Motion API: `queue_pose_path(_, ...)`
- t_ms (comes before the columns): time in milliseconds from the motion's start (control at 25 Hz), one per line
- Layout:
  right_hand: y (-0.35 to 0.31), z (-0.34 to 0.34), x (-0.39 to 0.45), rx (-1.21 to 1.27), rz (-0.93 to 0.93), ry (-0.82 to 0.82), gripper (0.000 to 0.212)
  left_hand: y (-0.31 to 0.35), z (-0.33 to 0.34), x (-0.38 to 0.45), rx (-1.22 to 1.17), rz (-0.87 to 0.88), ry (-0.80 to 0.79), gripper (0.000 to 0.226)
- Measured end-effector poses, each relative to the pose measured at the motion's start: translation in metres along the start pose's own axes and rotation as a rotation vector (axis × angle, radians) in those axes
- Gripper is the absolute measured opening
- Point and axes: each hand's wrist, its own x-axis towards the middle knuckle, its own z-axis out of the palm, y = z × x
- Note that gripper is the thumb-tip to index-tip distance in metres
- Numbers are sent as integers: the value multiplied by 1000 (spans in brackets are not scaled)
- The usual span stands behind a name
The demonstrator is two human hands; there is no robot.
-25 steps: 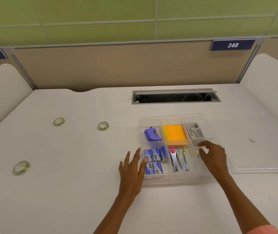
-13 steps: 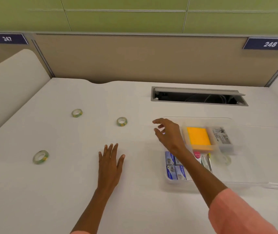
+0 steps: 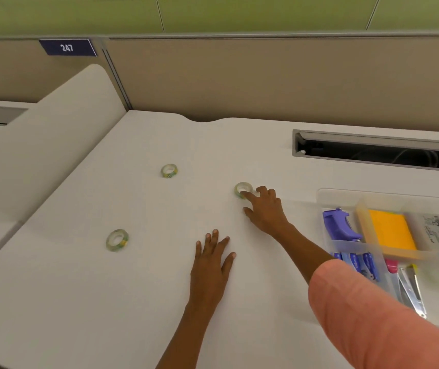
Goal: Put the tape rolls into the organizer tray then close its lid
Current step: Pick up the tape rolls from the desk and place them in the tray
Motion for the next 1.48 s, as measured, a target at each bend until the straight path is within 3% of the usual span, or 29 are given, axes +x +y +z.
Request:
queue_pose_path(360,5,-1,-24,205,29,123,20,8,-4,4,-38,-35,-33,44)
queue_pose_path(520,14,-18,-44,356,47,226,35,32,-3,3,1,-40,-35,47)
queue_pose_path(680,41,-52,-80,520,104,350,52,80,10,-2,-164,39,-43,49)
queue_pose_path(800,77,-84,-118,523,165,438,61,119,22,-3,-275,98,-54,51)
queue_pose_path(920,126,-112,-163,458,251,476,55,150,38,-5,-295,156,-77,50)
queue_pose_path(1240,227,-127,-250,326,574,363,52,182,72,-15,-217,170,-129,53)
queue_pose_path(1480,237,-111,-253,263,719,-3,52,179,75,-16,-145,180,-84,50)
